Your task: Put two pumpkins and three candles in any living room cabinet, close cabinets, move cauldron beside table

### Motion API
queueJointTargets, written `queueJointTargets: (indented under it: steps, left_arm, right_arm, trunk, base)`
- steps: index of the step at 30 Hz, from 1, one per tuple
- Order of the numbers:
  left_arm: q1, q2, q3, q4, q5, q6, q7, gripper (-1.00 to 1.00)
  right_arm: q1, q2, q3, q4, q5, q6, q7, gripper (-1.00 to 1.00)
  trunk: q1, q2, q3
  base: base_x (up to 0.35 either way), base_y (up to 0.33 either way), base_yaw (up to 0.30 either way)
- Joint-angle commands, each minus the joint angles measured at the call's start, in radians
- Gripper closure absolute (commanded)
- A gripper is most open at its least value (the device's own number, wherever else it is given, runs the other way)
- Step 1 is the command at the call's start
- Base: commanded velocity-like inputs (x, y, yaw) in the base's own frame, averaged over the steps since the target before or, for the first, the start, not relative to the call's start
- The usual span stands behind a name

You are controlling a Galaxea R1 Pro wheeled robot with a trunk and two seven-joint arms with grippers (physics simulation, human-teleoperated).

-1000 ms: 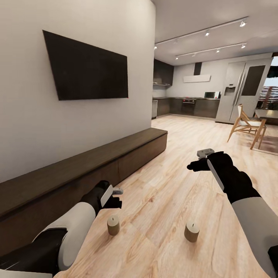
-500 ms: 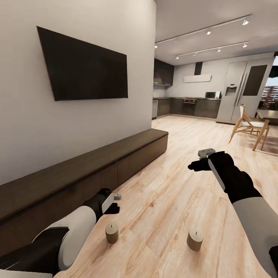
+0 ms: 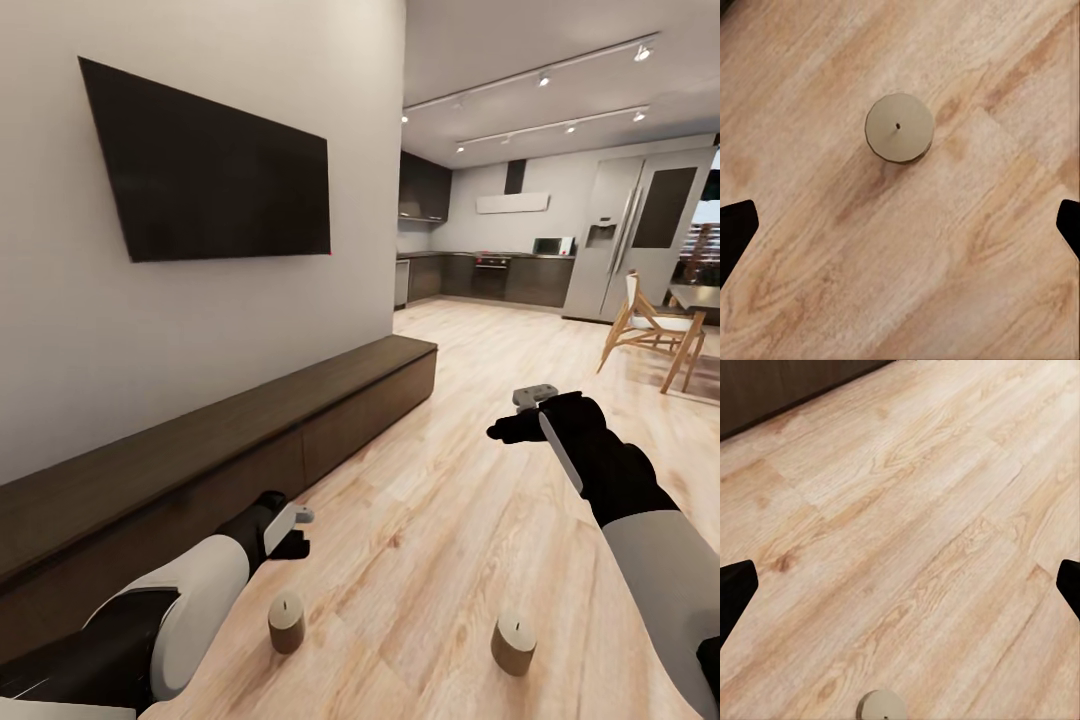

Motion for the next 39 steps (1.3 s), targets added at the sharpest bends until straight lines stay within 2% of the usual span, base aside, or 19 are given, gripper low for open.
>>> queueJointTargets:
  steps: [1,6,12,17,39]
  left_arm:
    - [0.000,-0.001,0.008,-0.001,0.021,0.002,0.006,-1.00]
    - [0.000,-0.001,0.008,0.000,0.079,0.002,0.000,-1.00]
    - [0.000,-0.001,0.006,0.001,0.101,0.002,0.000,-1.00]
    - [0.000,-0.001,0.005,0.034,0.100,0.002,0.004,-1.00]
    - [0.000,-0.001,0.000,0.056,0.094,-0.005,0.042,-1.00]
  right_arm:
    - [-0.001,-0.001,0.002,-0.001,-0.001,0.004,0.001,-1.00]
    - [-0.001,-0.002,0.002,-0.001,0.000,0.004,0.001,-1.00]
    - [0.000,-0.002,0.003,-0.036,0.002,0.004,0.001,-1.00]
    - [-0.001,-0.002,0.003,-0.042,0.003,0.004,0.001,-1.00]
    - [-0.003,-0.003,0.003,-0.044,0.003,0.004,0.000,-1.00]
  trunk:
    - [0.000,0.000,-0.001]
    - [0.000,0.000,-0.001]
    - [0.000,0.000,-0.001]
    - [0.000,0.000,-0.001]
    - [0.010,-0.006,-0.086]
  base:
    - [0.064,0.000,0.000]
    - [0.031,0.000,0.000]
    - [0.005,0.000,0.000]
    - [0.000,0.000,0.000]
    - [0.000,0.000,0.000]
